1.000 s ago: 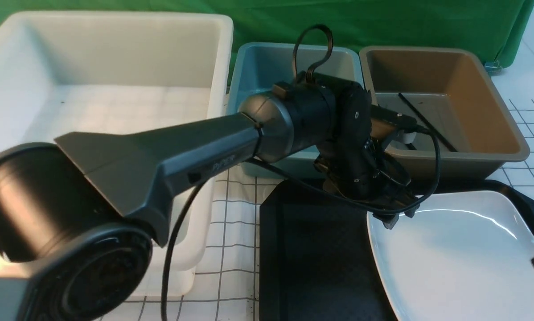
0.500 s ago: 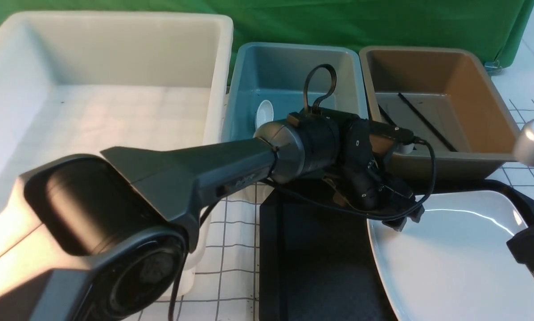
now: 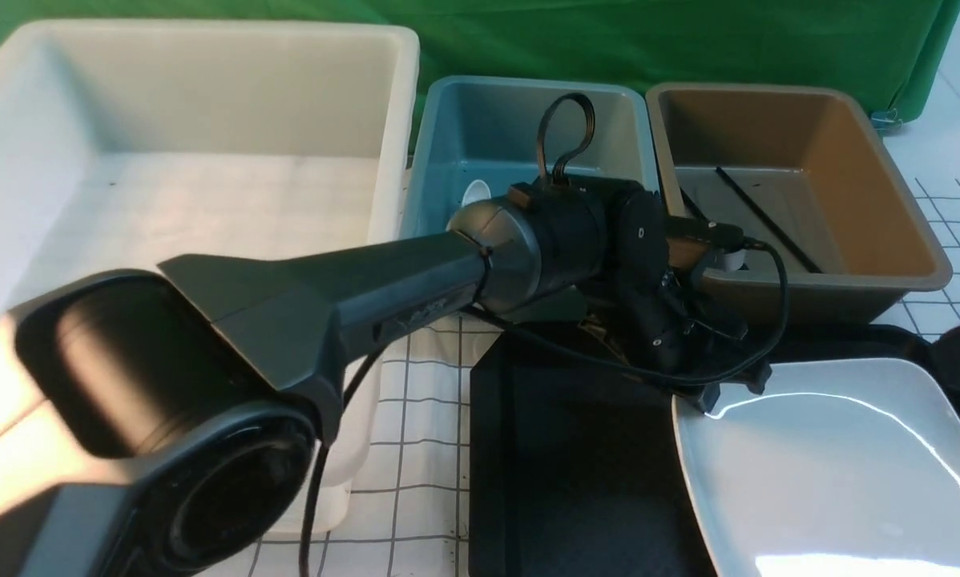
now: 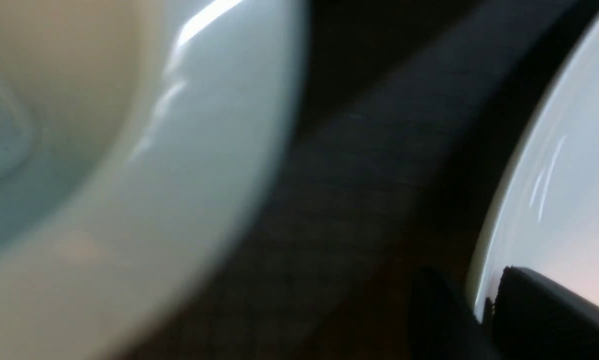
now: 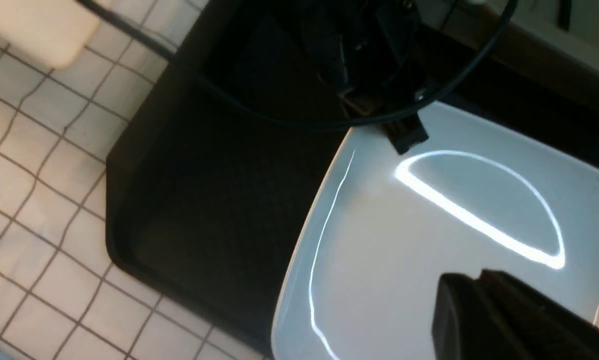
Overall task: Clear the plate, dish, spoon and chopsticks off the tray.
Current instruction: Use the left arm to grab a plate from the dinner plate, then use the left arm to put the plate into the large storage box on the left
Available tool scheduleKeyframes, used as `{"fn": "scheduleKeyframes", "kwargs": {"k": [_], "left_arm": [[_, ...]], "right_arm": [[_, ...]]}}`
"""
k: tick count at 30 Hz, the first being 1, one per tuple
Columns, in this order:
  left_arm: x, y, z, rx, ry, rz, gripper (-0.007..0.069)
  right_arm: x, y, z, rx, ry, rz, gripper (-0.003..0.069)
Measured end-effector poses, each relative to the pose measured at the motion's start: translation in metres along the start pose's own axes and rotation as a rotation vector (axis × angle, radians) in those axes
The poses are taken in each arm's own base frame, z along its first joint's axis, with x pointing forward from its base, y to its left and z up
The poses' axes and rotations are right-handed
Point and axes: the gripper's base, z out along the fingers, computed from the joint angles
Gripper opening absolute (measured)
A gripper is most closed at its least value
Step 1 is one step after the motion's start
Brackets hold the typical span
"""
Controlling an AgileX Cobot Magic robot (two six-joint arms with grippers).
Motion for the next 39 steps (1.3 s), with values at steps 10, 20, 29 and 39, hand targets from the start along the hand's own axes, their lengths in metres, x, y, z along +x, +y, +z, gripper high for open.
{"fn": "scheduleKeyframes", "kwargs": {"k": [10, 20, 29, 39], "left_arm": [[-0.019, -0.029, -0.109, -0.023, -0.15, 0.177, 0.0013], [-0.017, -0.034, -0.19, -0.148, -0.245, 0.285, 0.0012], [-0.009, 0.012, -0.32, -0.168, -0.527, 0.107, 0.0016], [0.03, 0.16, -0.415, -0.323, -0.804, -0.339, 0.0017]], "right_arm": [[-0.016, 0.0, -0.024, 0.0, -0.099, 0.0, 0.0051], [-0.034, 0.006, -0.057, -0.049, -0.229, 0.014, 0.0051], [-0.057, 0.025, -0.047, -0.29, -0.302, -0.025, 0.0022], [-0.105, 0.053, -0.006, -0.371, -0.241, -0.151, 0.0007]]}}
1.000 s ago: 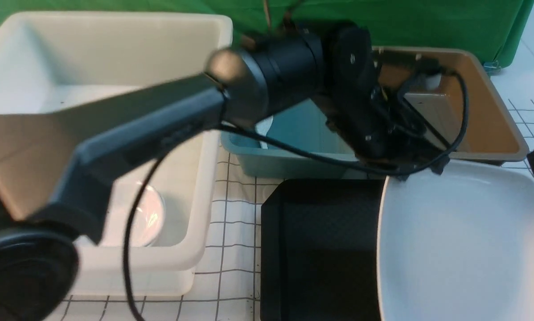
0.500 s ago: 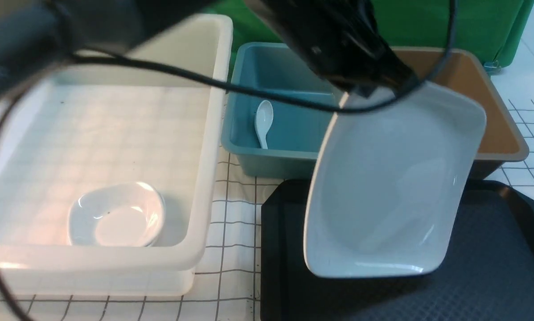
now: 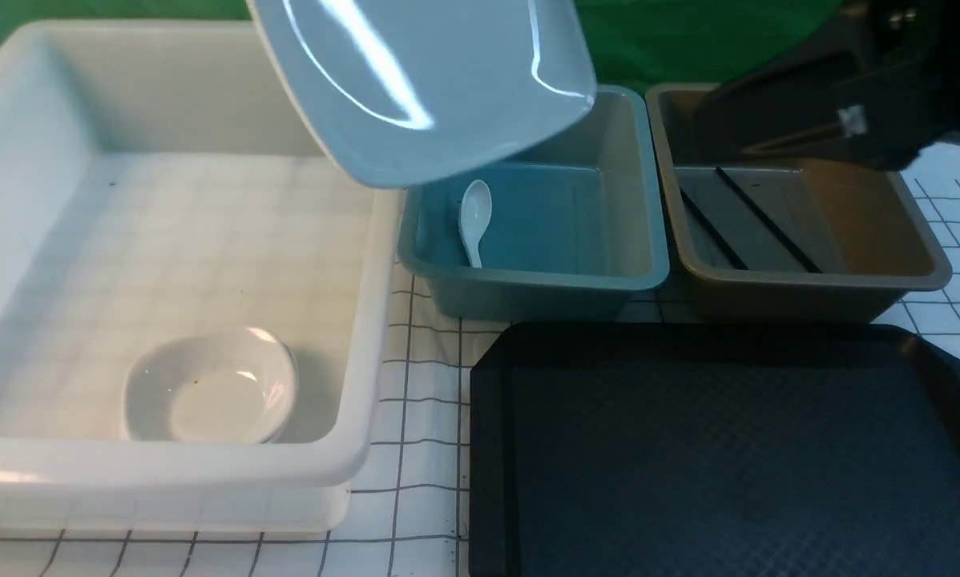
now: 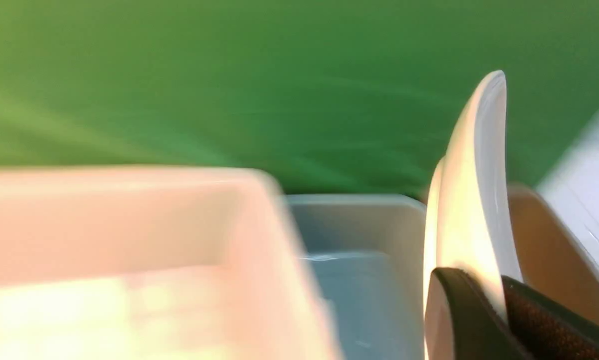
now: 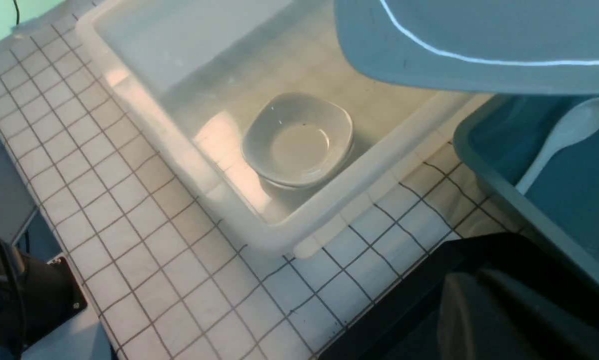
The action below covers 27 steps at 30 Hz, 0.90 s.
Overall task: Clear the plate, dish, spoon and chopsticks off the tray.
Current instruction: Use the left arm to put the plate into the large storage box on the left
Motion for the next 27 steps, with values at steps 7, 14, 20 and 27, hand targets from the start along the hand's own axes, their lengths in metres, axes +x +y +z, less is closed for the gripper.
{"fn": "scheduleKeyframes", "kwargs": {"k": [7, 14, 20, 27], "left_arm": [[0.039, 0.106, 0.013, -0.15, -0.011, -0.286, 0.0018], [0.093, 0.168, 0.022, -0.299, -0.099, -0.522, 0.002], [0.142, 0.195, 0.043, -0.421, -0.087, -0.629, 0.0023], [0.169, 0.204, 0.072, -0.427, 0.004, -0.685, 0.0029]], "right_arm": [[-0.027, 0.014, 0.032, -0.005, 0.023, -0.071, 0.0007], [-0.032, 0.012, 0.054, -0.012, 0.055, -0.072, 0.0006], [-0.031, 0.01, 0.065, -0.012, 0.083, -0.068, 0.0006], [-0.031, 0.011, 0.067, -0.015, 0.085, -0.068, 0.0006]]}}
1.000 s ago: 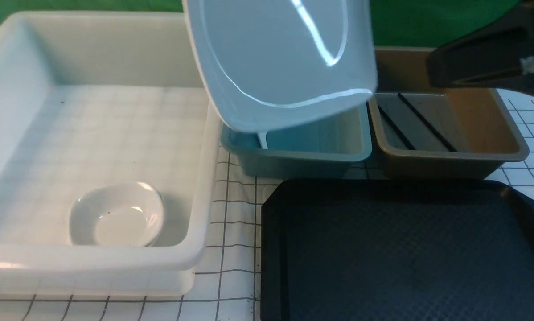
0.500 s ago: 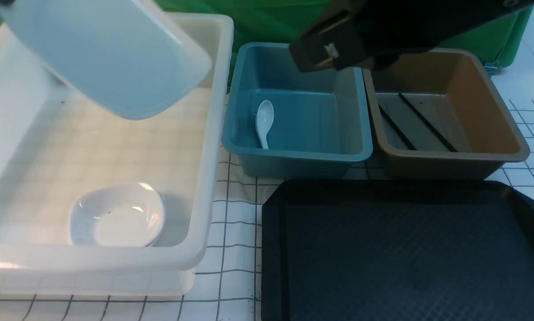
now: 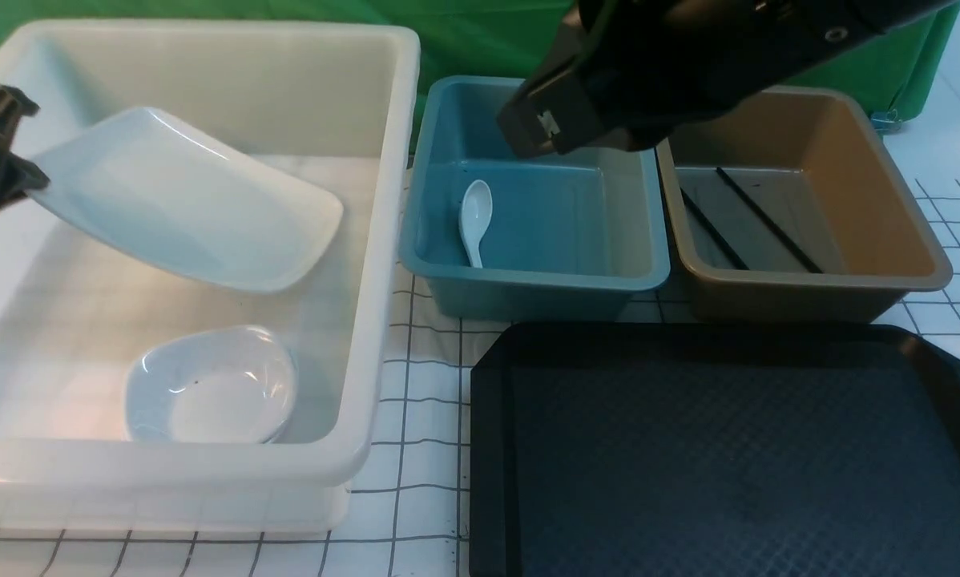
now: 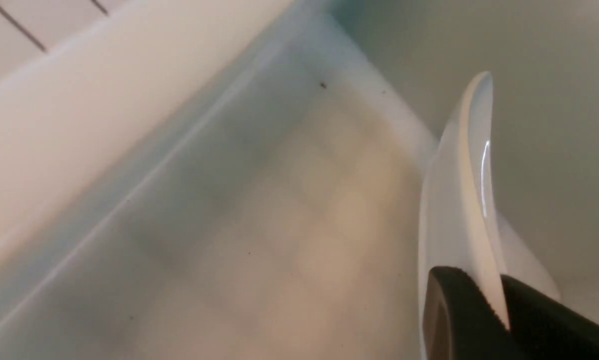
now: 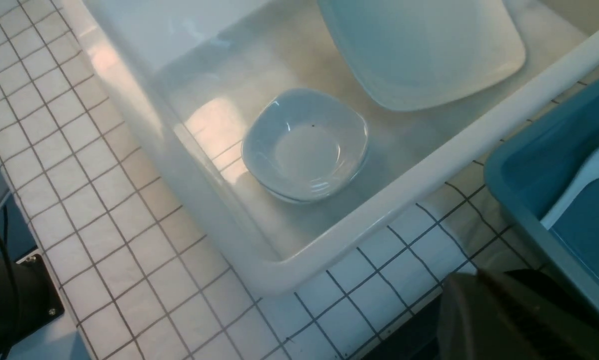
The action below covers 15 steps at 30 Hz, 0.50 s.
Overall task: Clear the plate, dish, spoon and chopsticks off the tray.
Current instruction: Use the left arm to put the plate into the large storage box on the left
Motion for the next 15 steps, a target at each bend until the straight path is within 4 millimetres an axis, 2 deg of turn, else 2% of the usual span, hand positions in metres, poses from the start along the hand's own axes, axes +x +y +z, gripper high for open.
{"fn": "scheduleKeyframes", "kwargs": {"k": [3, 6, 7, 8, 9, 11, 12, 14, 15], "left_arm": [[0.004, 0.002, 0.005, -0.002, 0.027, -0.009, 0.0057], [0.007, 0.003, 0.006, -0.003, 0.06, 0.006, 0.0169], [0.007, 0.003, 0.006, -0.004, 0.06, 0.008, 0.0176], [0.009, 0.003, 0.006, -0.004, 0.084, 0.028, 0.0244], [0.009, 0.003, 0.006, -0.006, 0.087, 0.033, 0.0262], [0.012, 0.003, 0.004, -0.01, 0.116, 0.065, 0.0375], [0.012, 0.003, 0.004, -0.01, 0.121, 0.064, 0.0383], [0.013, 0.002, 0.001, -0.01, 0.14, 0.08, 0.047], [0.013, 0.002, 0.0, -0.011, 0.144, 0.089, 0.0488]], "right_arm": [[0.0, 0.0, 0.002, 0.0, 0.003, 0.01, 0.0006], [0.0, 0.0, 0.001, -0.004, 0.003, 0.03, 0.0005], [0.0, 0.0, 0.001, -0.004, 0.003, 0.03, 0.0006], [0.0, 0.0, 0.001, -0.007, 0.007, 0.031, 0.0006], [0.0, 0.0, 0.001, -0.007, 0.007, 0.031, 0.0006], [0.001, 0.0, 0.001, -0.009, 0.015, 0.032, 0.0006], [0.001, 0.001, 0.001, -0.009, 0.016, 0.032, 0.0006], [0.002, 0.001, 0.001, -0.011, 0.024, 0.033, 0.0006], [0.002, 0.001, 0.001, -0.012, 0.023, 0.038, 0.0006]]}}
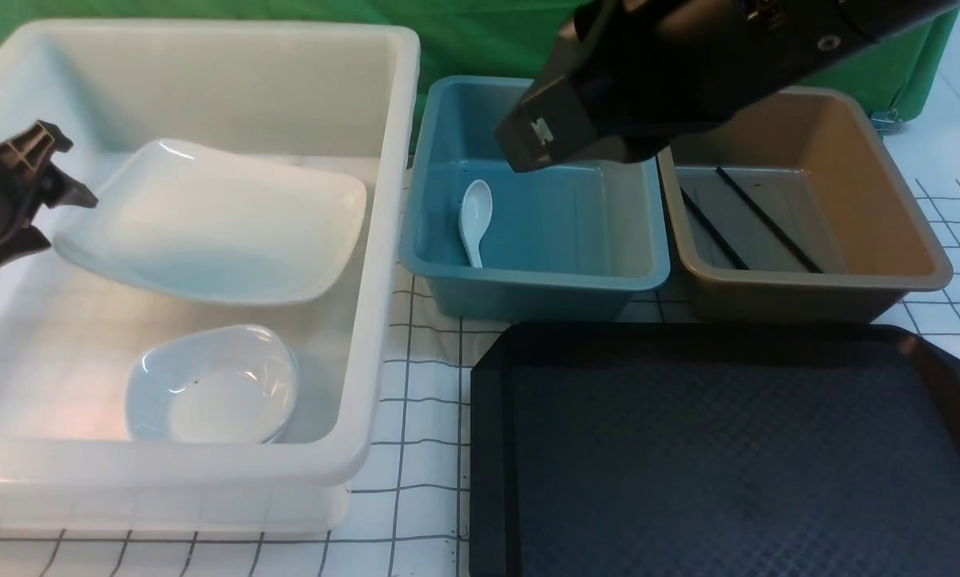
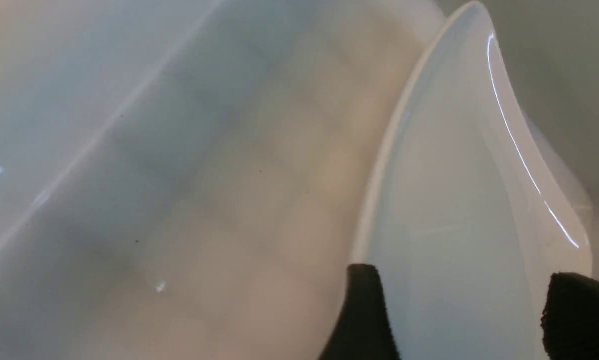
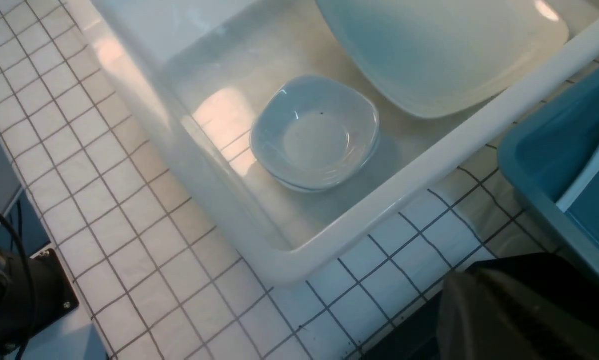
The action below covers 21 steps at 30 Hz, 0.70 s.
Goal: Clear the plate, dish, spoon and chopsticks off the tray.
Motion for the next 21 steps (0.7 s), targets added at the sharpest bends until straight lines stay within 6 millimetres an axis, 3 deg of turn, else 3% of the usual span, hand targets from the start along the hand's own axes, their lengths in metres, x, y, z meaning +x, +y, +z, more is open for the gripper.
{"fn": "scheduleKeyframes", "kwargs": {"k": [6, 11, 12, 14, 15, 17, 21], "left_arm": [[-0.002, -0.003, -0.016, -0.015, 0.019, 0.074, 0.0528], [-0.01, -0.018, -0.046, 0.029, 0.06, 0.172, 0.0423], [-0.009, -0.03, -0.058, 0.066, 0.083, 0.253, 0.0342], [-0.007, -0.042, -0.07, 0.101, 0.101, 0.317, 0.0258], [-0.002, -0.059, -0.086, 0.148, 0.112, 0.395, 0.015], [0.01, -0.083, -0.112, 0.219, 0.107, 0.501, 0.0048], [0.049, -0.133, -0.177, 0.389, 0.054, 0.724, -0.0004]], "right_arm": [[-0.001, 0.0, 0.0, 0.002, -0.009, 0.031, 0.0009], [-0.004, -0.002, -0.011, 0.047, -0.045, 0.018, 0.0009], [-0.007, -0.002, -0.023, 0.08, -0.073, 0.006, 0.0009], [-0.009, -0.003, -0.036, 0.135, -0.096, -0.003, 0.0009], [-0.009, -0.004, -0.059, 0.208, -0.133, -0.003, 0.0009], [-0.004, -0.007, -0.092, 0.335, -0.189, 0.015, 0.0009], [0.012, -0.011, -0.158, 0.568, -0.303, 0.078, 0.0009]]}}
